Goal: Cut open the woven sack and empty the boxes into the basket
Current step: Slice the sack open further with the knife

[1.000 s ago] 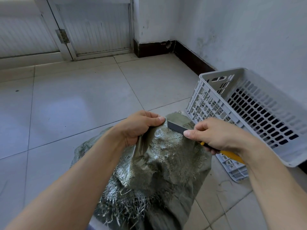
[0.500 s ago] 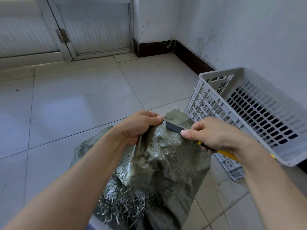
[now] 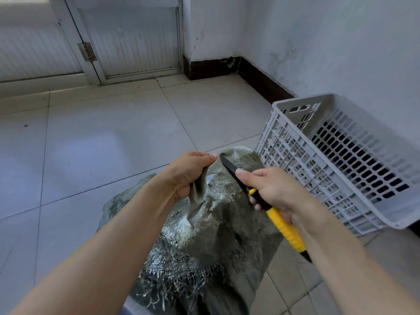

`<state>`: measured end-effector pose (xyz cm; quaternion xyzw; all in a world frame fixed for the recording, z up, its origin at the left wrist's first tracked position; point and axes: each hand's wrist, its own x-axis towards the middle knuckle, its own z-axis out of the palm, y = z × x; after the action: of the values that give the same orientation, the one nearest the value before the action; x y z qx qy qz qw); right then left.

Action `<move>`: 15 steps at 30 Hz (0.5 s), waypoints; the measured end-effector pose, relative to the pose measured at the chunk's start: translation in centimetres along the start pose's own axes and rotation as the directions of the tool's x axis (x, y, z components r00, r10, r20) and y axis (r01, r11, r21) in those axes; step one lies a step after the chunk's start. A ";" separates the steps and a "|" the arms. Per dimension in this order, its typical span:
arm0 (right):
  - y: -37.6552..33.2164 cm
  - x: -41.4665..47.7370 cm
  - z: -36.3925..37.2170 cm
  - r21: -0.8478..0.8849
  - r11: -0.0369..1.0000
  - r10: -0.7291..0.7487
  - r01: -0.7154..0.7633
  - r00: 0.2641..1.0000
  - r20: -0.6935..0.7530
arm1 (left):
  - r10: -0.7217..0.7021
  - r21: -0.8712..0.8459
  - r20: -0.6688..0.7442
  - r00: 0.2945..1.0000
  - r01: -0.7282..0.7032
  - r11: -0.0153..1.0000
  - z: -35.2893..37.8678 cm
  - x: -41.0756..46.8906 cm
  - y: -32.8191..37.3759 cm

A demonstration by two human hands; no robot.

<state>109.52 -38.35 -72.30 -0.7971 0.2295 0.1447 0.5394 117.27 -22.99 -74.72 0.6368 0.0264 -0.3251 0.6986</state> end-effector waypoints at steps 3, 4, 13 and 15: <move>0.0 0.2 1.1 0.284 0.942 0.159 -0.179 0.983 0.091 | -0.023 -0.049 0.007 1.000 0.024 0.999 0.0 0.0 -0.1; -0.2 0.2 1.4 0.307 0.932 0.172 -0.192 0.981 0.089 | -0.025 -0.053 0.002 1.000 0.025 0.998 0.0 0.1 -0.1; -0.4 0.0 -0.9 -0.411 0.901 -0.187 0.138 0.979 -0.082 | 0.079 0.166 -0.055 0.995 -0.069 0.984 -0.3 -0.4 0.2; -0.8 -0.4 -1.9 -0.423 0.898 -0.159 0.123 0.986 -0.052 | 0.079 0.191 -0.062 0.995 -0.066 0.979 -0.5 -0.3 0.4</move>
<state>109.57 -39.79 -70.78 -0.9140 0.1577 0.1170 0.3549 117.40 -22.42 -74.37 0.7115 -0.0038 -0.2782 0.6453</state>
